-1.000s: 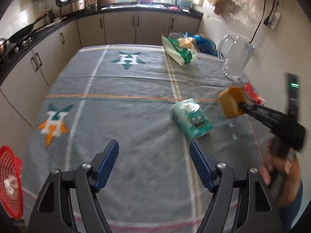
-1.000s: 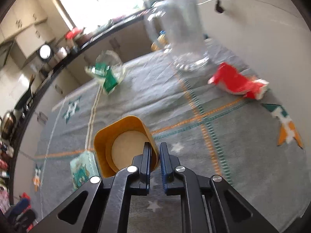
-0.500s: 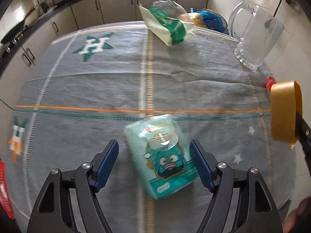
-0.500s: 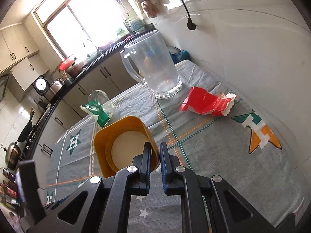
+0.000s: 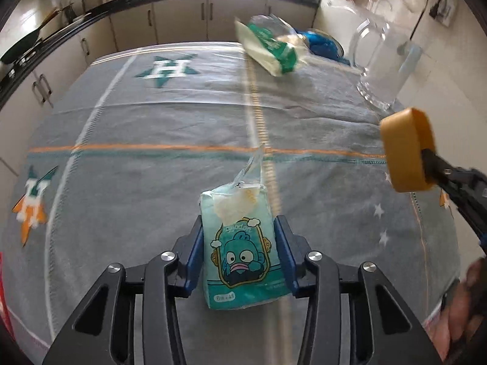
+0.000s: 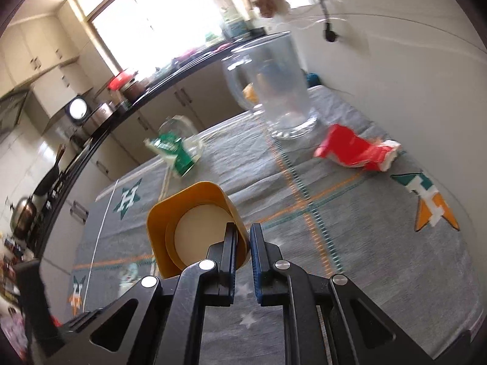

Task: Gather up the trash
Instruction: 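Grasp the blue-green tissue pack with the left tool while the right tool grasps the yellow container, then carry the tissue pack and yellow container to the red basket with both tools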

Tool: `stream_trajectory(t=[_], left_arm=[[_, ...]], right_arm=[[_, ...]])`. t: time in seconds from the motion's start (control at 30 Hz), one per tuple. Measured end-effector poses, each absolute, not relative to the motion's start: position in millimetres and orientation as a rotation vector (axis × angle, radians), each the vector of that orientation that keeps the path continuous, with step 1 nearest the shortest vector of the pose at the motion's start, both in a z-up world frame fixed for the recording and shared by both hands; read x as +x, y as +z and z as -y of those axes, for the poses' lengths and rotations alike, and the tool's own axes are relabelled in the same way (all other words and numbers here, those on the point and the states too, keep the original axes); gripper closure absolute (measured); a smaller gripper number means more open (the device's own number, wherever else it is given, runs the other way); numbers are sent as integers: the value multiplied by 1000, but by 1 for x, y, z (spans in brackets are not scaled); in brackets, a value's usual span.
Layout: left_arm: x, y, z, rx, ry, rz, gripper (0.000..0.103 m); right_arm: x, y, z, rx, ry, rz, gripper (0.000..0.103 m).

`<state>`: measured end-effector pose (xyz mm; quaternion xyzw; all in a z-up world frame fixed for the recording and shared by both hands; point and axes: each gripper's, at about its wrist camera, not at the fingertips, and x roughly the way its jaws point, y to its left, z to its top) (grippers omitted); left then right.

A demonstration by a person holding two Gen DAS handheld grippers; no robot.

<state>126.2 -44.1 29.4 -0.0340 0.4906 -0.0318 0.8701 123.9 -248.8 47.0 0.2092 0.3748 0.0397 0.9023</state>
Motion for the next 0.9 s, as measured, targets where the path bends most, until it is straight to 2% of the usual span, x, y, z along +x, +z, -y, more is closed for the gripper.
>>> stream_trajectory(t=[0.47,0.9], left_arm=[[28,70,-52,-140,65,-842,60],[-27,78,-121,-208,142,-784,59]], right_arm=[[92,50,134,138,396,-769,93],[60,62,84,97,531,-787,93]])
